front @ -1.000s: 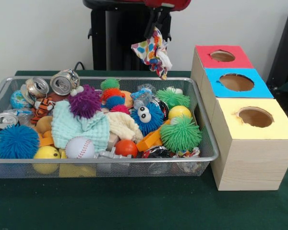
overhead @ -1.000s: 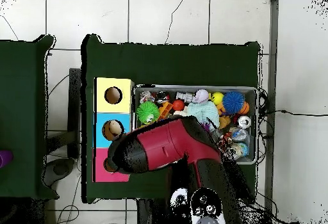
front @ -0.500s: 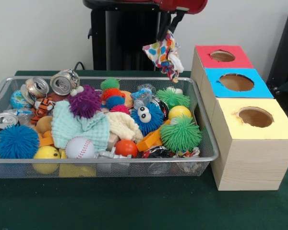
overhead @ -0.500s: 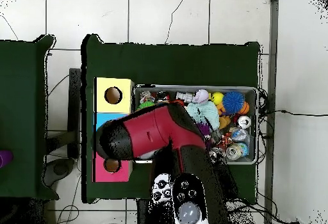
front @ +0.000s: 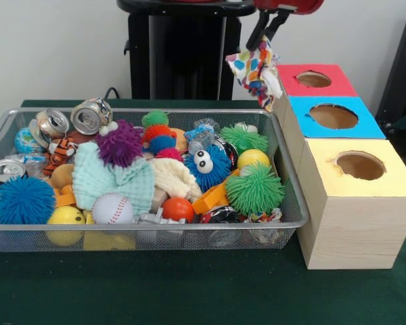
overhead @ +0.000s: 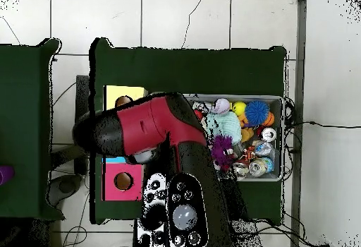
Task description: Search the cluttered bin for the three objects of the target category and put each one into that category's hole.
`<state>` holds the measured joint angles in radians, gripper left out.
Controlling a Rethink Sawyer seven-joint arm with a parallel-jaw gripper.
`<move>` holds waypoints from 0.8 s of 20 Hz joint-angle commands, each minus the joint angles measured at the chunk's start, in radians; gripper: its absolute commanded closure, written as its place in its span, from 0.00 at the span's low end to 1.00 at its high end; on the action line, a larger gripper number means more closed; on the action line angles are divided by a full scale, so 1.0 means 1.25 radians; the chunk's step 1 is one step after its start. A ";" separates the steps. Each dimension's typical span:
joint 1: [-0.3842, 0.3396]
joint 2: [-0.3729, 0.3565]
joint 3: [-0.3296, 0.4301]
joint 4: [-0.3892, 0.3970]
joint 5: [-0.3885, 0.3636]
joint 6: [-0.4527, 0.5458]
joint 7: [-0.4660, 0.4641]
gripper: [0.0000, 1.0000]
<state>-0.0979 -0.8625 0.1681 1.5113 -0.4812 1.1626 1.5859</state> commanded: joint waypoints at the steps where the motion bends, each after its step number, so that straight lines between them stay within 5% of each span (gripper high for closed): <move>1: 0.031 0.075 -0.030 -0.126 0.050 0.114 0.271 1.00; 16: 0.125 0.206 -0.074 -0.266 0.105 0.124 0.375 1.00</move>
<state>0.0414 -0.7129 0.1006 1.2535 -0.3797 1.2454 1.7490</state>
